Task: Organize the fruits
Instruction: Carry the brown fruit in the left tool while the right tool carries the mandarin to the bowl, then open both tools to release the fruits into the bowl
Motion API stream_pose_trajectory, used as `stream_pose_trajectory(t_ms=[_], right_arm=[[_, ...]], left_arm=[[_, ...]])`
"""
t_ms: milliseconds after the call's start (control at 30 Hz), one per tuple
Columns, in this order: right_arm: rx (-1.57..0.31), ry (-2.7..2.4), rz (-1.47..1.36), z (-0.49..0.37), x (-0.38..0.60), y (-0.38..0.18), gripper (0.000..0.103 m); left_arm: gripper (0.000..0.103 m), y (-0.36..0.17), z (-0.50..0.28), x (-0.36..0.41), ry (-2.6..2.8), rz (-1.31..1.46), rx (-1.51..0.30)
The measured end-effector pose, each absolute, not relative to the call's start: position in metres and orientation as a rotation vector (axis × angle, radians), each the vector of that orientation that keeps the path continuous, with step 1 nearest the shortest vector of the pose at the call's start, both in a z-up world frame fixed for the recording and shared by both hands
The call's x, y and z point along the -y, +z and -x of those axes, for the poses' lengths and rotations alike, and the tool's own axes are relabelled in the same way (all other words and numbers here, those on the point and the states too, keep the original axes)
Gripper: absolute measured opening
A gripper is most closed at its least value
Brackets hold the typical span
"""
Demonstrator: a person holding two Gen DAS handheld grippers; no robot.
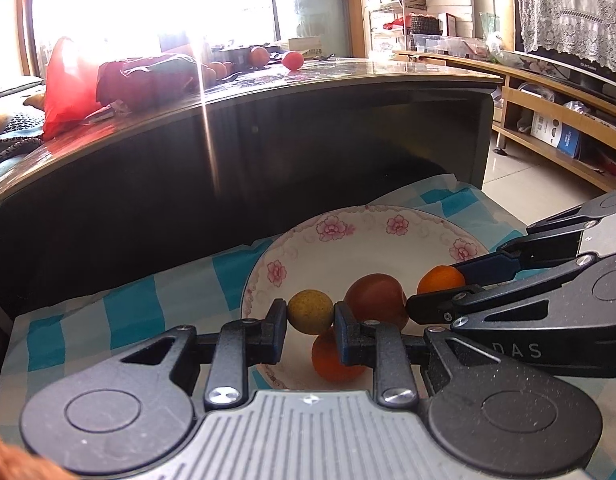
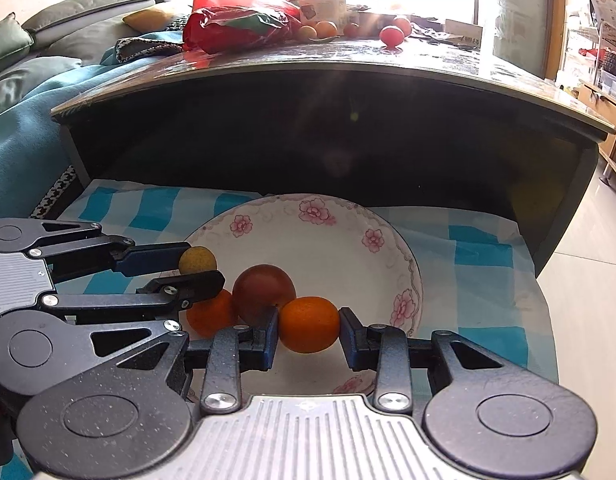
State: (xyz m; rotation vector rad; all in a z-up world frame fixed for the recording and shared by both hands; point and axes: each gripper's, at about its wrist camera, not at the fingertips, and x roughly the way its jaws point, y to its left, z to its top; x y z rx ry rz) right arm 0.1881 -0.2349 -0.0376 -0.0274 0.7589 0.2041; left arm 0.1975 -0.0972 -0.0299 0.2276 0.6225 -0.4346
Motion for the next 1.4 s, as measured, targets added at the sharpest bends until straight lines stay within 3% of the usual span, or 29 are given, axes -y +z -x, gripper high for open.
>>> stream_pose_trajectory(t_ms=[600, 1400], right_arm=[[-0.744, 0.188, 0.014, -0.192, 0.244, -0.039, 0.031], [-0.688, 0.191, -0.052, -0.178, 0.247, -0.006, 0.040]], left_arm=[[0.038, -0.031, -0.199, 0.098, -0.449, -0.220, -0.604], [0.041, 0.009, -0.175, 0.067, -0.398, -0.189, -0.598]])
